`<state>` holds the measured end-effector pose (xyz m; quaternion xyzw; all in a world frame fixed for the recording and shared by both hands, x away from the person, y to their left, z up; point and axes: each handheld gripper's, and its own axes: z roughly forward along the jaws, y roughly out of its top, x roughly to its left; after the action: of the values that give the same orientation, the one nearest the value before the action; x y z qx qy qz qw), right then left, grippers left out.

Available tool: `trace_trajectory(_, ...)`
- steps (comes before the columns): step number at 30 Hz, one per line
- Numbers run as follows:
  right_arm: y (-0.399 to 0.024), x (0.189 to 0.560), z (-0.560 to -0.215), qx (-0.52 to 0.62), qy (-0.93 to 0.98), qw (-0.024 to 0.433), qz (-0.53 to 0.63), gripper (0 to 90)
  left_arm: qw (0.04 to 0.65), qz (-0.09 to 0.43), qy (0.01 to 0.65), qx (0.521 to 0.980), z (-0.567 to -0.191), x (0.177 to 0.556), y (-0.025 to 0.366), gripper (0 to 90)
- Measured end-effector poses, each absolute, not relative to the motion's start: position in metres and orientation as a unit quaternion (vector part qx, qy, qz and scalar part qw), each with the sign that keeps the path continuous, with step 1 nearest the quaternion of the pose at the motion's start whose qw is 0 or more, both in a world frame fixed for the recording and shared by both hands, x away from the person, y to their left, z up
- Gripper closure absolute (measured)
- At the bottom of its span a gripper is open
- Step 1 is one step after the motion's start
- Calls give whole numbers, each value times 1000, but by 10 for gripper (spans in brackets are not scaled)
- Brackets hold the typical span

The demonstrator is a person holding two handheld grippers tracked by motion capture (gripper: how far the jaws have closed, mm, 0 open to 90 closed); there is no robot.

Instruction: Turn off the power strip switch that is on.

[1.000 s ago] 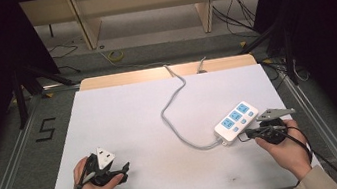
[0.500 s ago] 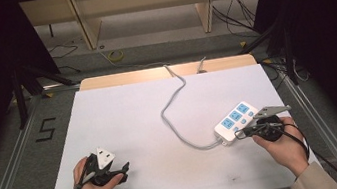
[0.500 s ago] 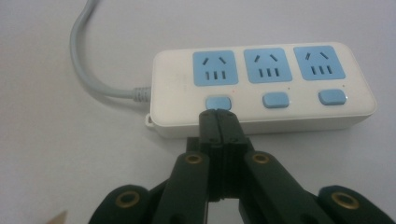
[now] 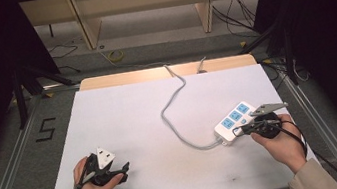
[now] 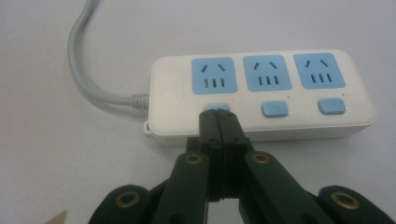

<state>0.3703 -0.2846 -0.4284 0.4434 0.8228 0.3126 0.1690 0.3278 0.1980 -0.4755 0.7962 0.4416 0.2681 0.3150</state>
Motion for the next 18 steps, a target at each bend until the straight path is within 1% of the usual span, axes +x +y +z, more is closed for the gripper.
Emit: trace_trajectory(18, -283, 376, -426, 445, 826, 163, 305, 900, 315, 268, 442, 796, -476, 328, 198, 192)
